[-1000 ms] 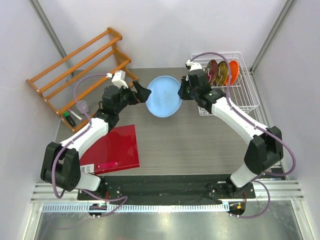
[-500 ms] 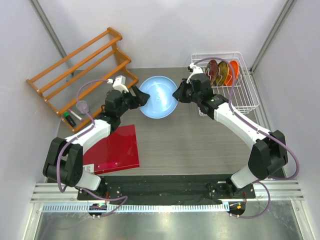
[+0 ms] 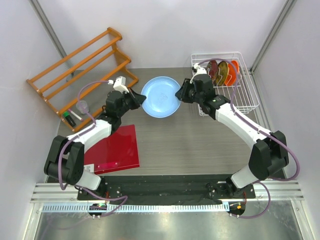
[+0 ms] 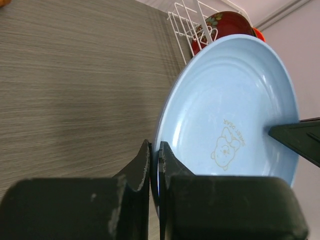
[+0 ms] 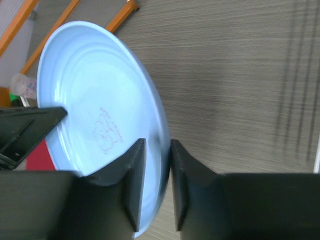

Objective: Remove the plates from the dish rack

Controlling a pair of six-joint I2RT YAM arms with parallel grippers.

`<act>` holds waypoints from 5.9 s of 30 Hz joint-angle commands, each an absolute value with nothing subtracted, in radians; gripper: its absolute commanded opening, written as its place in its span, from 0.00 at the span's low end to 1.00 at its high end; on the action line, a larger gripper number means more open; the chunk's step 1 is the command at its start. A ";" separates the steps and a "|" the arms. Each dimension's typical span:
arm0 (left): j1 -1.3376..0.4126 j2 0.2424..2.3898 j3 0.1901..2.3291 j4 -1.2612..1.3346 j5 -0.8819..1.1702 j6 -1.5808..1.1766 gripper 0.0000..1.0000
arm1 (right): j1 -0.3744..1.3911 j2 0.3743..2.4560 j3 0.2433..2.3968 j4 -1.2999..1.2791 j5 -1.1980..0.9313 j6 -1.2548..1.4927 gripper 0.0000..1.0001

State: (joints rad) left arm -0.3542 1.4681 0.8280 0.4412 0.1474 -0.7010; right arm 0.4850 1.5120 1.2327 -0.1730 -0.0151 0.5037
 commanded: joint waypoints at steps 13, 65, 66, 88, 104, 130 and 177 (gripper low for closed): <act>-0.356 1.604 0.873 0.362 0.008 -0.584 0.00 | 0.331 1.522 1.236 -0.146 0.014 0.468 0.62; -0.370 1.371 1.012 0.153 0.147 -0.479 0.99 | 0.098 2.189 2.088 -0.327 0.465 0.006 0.73; -0.370 1.374 1.011 0.156 0.149 -0.479 0.99 | 0.098 2.192 2.091 -0.327 0.462 0.009 0.73; -0.370 1.439 0.997 0.192 0.133 -0.495 1.00 | 0.092 2.304 2.144 -0.380 0.380 0.006 0.30; -0.370 1.457 1.009 0.169 0.091 -0.477 0.99 | 0.132 2.244 2.175 -0.356 0.552 -0.064 0.01; -0.370 1.457 0.996 0.231 0.161 -0.520 0.99 | 0.251 1.764 1.830 -0.362 0.534 0.050 0.01; -0.370 1.712 0.928 0.617 0.353 -0.753 0.00 | 0.342 1.606 1.186 0.213 -0.512 0.722 0.01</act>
State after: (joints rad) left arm -0.3603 1.7111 0.9260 0.6243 0.3447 -0.8421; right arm 0.3222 1.6127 1.1358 0.0799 -0.3996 0.6647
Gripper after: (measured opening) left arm 0.041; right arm 0.084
